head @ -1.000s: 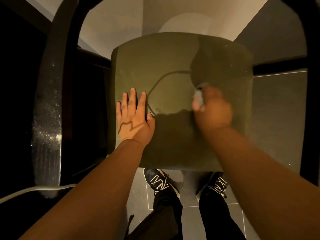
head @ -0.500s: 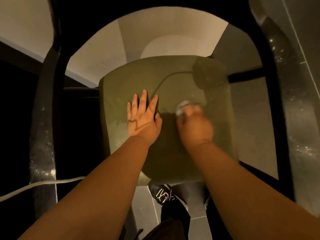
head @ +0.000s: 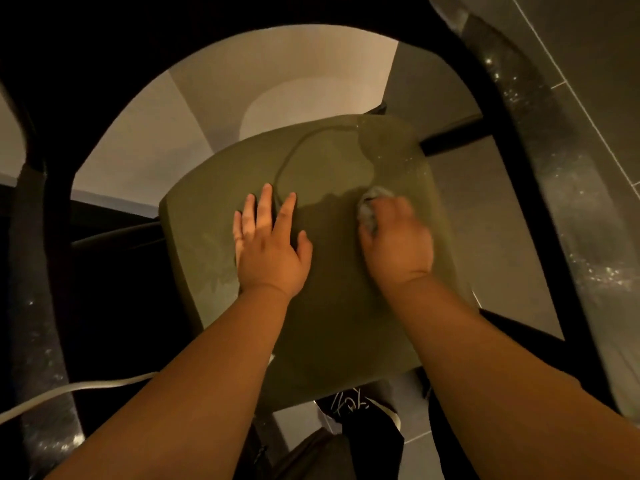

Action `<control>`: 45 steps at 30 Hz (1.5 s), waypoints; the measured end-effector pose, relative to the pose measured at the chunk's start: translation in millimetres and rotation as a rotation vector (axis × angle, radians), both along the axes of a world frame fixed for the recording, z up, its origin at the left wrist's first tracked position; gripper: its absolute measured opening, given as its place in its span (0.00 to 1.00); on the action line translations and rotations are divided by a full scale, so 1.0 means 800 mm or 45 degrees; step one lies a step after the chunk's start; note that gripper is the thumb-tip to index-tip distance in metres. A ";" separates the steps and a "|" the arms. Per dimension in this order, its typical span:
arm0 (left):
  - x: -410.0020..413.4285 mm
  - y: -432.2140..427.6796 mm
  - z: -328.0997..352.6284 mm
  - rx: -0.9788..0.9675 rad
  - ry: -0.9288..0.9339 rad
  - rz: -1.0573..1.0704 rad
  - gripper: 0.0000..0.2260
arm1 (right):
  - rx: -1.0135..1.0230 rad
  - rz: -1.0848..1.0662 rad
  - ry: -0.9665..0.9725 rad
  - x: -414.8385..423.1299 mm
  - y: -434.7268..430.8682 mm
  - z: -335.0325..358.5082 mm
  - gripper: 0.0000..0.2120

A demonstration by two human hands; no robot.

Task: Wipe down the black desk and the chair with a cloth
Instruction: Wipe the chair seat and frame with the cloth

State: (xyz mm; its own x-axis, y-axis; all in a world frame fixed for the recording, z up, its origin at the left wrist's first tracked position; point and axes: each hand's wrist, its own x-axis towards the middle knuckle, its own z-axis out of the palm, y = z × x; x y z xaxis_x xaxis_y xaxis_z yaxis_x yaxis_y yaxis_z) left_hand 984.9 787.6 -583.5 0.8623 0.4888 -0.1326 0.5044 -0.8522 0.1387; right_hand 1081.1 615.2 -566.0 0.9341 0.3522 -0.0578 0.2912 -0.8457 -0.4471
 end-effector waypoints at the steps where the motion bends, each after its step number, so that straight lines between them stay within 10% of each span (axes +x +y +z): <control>1: -0.002 0.000 -0.001 -0.004 -0.020 -0.007 0.28 | 0.009 0.135 -0.015 -0.009 0.003 -0.002 0.10; 4: -0.003 0.001 -0.002 -0.005 -0.046 -0.015 0.28 | -0.087 0.220 -0.034 0.011 -0.015 0.002 0.11; 10: -0.002 0.000 -0.003 0.047 -0.024 -0.010 0.29 | -0.173 -0.524 -0.030 0.047 -0.043 0.001 0.16; 17: -0.002 0.000 -0.004 0.017 -0.041 -0.013 0.29 | -0.051 0.353 -0.081 0.017 0.021 -0.007 0.12; 24: 0.017 0.001 0.010 -0.161 -0.114 0.088 0.25 | -0.331 -0.494 0.022 0.077 -0.029 0.008 0.17; 31: 0.040 0.016 -0.006 -0.059 -0.110 -0.056 0.29 | -0.165 0.464 0.011 0.017 0.057 0.005 0.14; 38: 0.044 0.014 -0.004 0.016 -0.050 -0.040 0.28 | -0.368 -0.425 0.010 0.105 -0.022 0.007 0.20; 45: 0.040 0.013 -0.010 0.032 -0.092 -0.037 0.29 | -0.109 0.242 0.009 0.053 0.053 -0.003 0.15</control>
State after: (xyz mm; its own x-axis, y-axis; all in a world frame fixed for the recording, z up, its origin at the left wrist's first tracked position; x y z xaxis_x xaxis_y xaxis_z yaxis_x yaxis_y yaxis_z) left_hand 1017.2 797.8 -591.3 0.8830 0.4658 -0.0578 0.4690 -0.8700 0.1523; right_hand 1123.5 657.6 -568.4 0.8507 0.5157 -0.1016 0.4462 -0.8107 -0.3790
